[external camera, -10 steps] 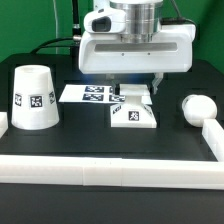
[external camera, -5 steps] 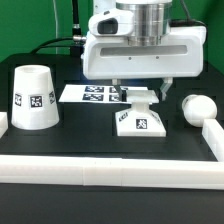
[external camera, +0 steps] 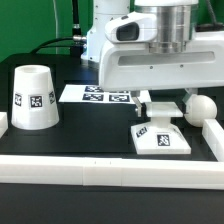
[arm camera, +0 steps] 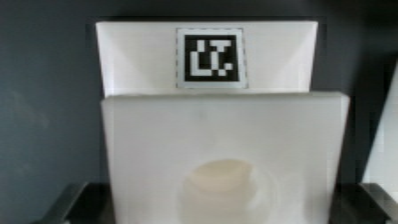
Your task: Assemble lamp
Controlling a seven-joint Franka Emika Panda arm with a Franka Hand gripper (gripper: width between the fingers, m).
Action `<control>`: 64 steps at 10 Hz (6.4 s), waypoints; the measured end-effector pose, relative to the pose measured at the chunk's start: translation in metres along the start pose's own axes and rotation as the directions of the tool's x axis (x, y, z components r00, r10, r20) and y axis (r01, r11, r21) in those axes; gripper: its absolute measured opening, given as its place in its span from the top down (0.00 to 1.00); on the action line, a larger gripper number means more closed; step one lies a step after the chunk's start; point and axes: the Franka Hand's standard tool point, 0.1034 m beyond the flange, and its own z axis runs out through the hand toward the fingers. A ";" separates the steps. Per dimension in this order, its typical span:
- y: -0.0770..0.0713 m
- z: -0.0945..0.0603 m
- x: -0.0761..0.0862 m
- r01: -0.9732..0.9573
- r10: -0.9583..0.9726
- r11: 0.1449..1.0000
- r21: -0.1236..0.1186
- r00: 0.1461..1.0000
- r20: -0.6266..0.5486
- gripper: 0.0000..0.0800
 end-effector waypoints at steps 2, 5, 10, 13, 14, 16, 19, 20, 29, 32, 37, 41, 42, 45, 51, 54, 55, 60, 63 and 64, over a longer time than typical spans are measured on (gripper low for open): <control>-0.005 0.001 0.021 0.007 -0.007 1.000 0.004 1.000 -0.019 0.33; -0.014 0.001 0.043 -0.005 0.005 1.000 0.009 0.999 -0.037 0.33; -0.020 0.001 0.059 -0.015 0.016 1.000 0.014 0.999 -0.043 0.33; -0.020 0.001 0.059 -0.015 0.016 1.000 0.014 0.999 -0.043 0.14; -0.020 0.001 0.059 -0.015 0.015 1.000 0.014 0.999 -0.043 0.14; -0.018 0.000 0.039 -0.014 0.015 1.000 0.010 0.997 -0.069 0.13; -0.023 -0.009 -0.005 -0.047 0.047 0.999 0.013 0.998 -0.037 0.13; -0.033 -0.011 -0.019 -0.082 0.082 0.996 0.023 0.996 -0.023 0.13; -0.075 -0.007 -0.050 -0.114 0.115 0.993 0.042 0.993 -0.014 0.13; -0.076 -0.007 -0.051 -0.105 0.104 0.994 0.038 0.994 0.016 0.13; -0.080 -0.003 -0.061 -0.095 0.088 0.995 0.008 0.946 0.312 0.13; -0.079 -0.001 -0.068 -0.090 0.084 0.996 -0.013 0.853 0.515 0.13; -0.081 0.003 -0.071 -0.086 0.081 0.996 -0.017 0.818 0.570 0.13; -0.085 0.010 -0.077 -0.071 0.068 0.997 -0.022 0.738 0.671 0.13; -0.082 0.035 -0.090 -0.065 0.066 0.997 -0.029 0.671 0.738 0.13; -0.086 0.048 -0.094 -0.063 0.066 0.998 -0.031 0.681 0.729 0.13; -0.086 0.050 -0.095 -0.064 0.067 0.997 -0.031 0.682 0.728 0.13; -0.083 0.051 -0.096 -0.068 0.070 0.997 -0.033 0.680 0.729 0.28; -0.081 0.044 -0.089 -0.067 0.063 0.997 -0.023 0.692 0.719 0.28; -0.078 0.038 -0.085 -0.059 0.050 0.998 -0.012 0.699 0.714 0.28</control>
Offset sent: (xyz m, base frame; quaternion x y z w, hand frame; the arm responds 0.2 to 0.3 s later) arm 0.0327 0.0113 -0.0035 0.0032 -0.0054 0.0244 0.9997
